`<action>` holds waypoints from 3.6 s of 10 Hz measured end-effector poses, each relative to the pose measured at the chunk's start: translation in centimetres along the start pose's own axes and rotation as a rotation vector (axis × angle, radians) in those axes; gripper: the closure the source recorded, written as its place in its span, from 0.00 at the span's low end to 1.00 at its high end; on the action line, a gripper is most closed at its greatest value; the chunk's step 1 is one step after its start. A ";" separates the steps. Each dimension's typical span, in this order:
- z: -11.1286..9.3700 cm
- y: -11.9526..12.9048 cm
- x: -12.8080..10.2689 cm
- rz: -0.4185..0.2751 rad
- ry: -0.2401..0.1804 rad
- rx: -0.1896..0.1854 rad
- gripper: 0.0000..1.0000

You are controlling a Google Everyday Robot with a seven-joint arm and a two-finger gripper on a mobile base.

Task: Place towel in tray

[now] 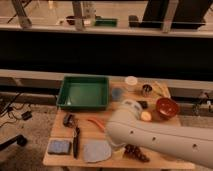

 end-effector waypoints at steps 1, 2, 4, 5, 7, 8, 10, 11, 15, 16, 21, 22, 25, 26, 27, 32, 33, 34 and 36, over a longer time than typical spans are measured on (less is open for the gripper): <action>0.9 -0.3 -1.9 -0.045 -0.010 -0.003 0.20; 1.8 -0.5 -3.8 -0.082 -0.024 -0.007 0.20; 3.3 -1.3 -6.5 -0.132 -0.048 0.001 0.20; 4.0 -2.0 -7.3 -0.141 -0.057 0.006 0.20; 6.3 -4.1 -6.8 -0.124 -0.069 0.009 0.20; 7.4 -4.4 -6.6 -0.114 -0.071 0.002 0.20; 9.6 -5.3 -5.7 -0.090 -0.061 -0.023 0.20; 10.2 -5.2 -5.1 -0.077 -0.052 -0.042 0.20; 11.4 -4.5 -3.8 -0.061 -0.022 -0.098 0.20; 11.8 -4.2 -3.5 -0.061 -0.017 -0.112 0.20; 12.5 -3.0 -3.7 -0.092 -0.034 -0.117 0.20; 12.7 -2.9 -3.7 -0.095 -0.049 -0.111 0.20; 13.5 -2.6 -3.6 -0.072 -0.121 -0.128 0.20; 14.0 -2.6 -3.6 -0.070 -0.123 -0.140 0.20; 14.3 -2.7 -3.7 -0.068 -0.126 -0.144 0.20; 15.4 -2.8 -2.9 -0.047 -0.105 -0.175 0.20; 15.4 -2.8 -2.8 -0.044 -0.104 -0.175 0.24; 15.4 -2.8 -2.7 -0.042 -0.103 -0.175 0.34; 15.4 -3.0 -2.7 -0.043 -0.104 -0.173 0.55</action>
